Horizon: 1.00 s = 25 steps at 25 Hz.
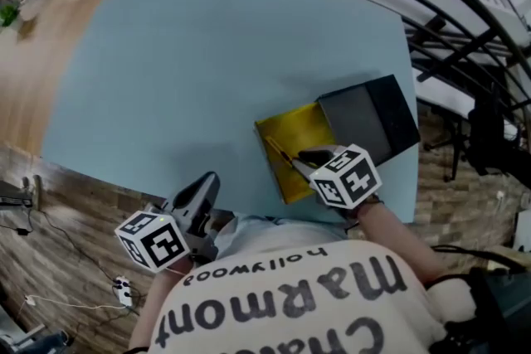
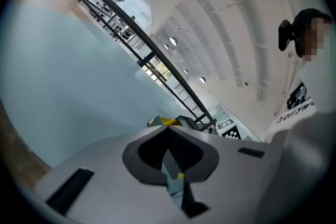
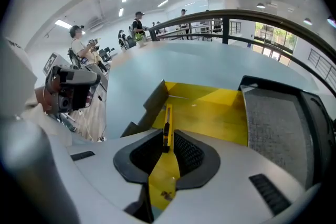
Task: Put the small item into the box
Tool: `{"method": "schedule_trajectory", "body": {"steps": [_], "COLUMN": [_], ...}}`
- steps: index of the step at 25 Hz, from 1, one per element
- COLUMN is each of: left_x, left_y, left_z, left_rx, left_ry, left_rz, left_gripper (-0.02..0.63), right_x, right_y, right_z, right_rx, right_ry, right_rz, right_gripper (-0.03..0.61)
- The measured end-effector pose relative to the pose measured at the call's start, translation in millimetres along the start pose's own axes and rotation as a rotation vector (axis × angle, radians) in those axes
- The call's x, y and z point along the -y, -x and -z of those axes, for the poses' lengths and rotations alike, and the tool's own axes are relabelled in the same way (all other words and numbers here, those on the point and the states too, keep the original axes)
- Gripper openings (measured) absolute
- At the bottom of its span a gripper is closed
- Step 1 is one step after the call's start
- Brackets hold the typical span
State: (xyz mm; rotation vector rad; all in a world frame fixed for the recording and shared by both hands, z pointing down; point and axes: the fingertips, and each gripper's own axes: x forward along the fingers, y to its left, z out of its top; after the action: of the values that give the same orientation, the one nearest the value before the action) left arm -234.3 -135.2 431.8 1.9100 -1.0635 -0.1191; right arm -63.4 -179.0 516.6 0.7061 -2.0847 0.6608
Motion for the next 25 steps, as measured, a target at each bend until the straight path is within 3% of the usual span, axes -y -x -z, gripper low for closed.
{"method": "schedule_trajectory", "body": {"steps": [7,12,18,25], "left_x": [22,53,99,138], "left_y": [11,16,10,11], "left_z": [22,51,102,157], "left_rx": [0.03,0.07,0.074,0.123], "left_ry": [-0.006,-0.007,-0.026,-0.07], "left_rz": [-0.032,-0.061,-0.069,-0.107], "left_gripper": [0.002,0.002,0.002,0.002], "right_x": [2,-10,-2,21], "right_y": [30,65,109,150], "right_z": [-12,-1,46,121], "right_rx": [0.215,0.336,0.366,0.388], "right_ry": [-0.066,-0.129,-0.066,-0.143], "right_rz": [-0.034,-0.163,-0.16,-0.132], "right_gripper": [0.072,0.066,0.066,0.058]}}
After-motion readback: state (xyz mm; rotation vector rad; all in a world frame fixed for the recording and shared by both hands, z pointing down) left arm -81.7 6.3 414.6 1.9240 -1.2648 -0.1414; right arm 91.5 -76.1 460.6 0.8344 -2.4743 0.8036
